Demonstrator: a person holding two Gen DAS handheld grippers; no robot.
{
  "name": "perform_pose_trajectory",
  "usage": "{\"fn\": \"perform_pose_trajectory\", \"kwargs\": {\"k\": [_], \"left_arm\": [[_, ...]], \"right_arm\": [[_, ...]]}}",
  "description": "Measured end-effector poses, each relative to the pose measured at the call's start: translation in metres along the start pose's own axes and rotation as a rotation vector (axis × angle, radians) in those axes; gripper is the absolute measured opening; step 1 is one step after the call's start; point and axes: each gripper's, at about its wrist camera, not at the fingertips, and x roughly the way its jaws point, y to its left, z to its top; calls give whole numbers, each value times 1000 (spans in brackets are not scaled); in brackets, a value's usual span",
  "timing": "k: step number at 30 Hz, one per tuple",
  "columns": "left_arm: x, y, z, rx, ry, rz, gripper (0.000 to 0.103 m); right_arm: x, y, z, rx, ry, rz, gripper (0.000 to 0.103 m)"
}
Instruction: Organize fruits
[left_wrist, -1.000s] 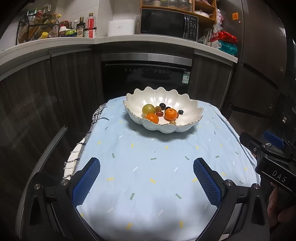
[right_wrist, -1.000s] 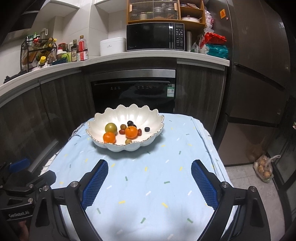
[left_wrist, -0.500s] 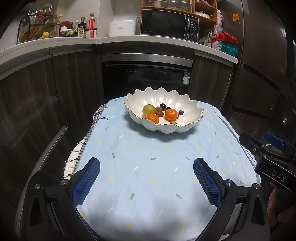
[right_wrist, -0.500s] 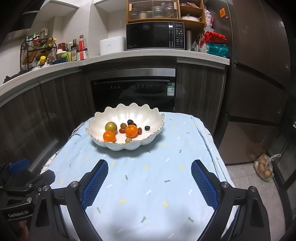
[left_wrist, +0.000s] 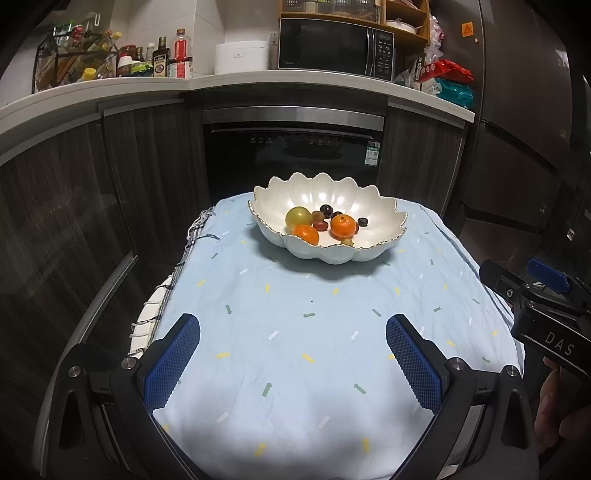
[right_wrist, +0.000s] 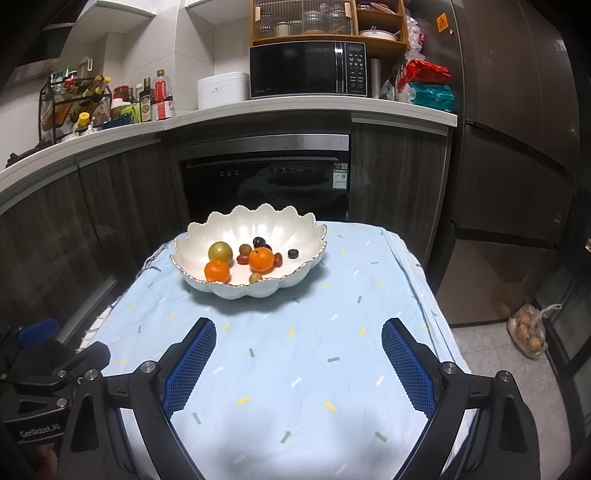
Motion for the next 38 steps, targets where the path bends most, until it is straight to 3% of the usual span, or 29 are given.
{"fn": "perform_pose_trajectory", "kwargs": {"k": [38], "left_arm": [[4,2,-1,-7,16,-3,103]], "right_arm": [[2,2,-4,-2,7,-1,92]]}}
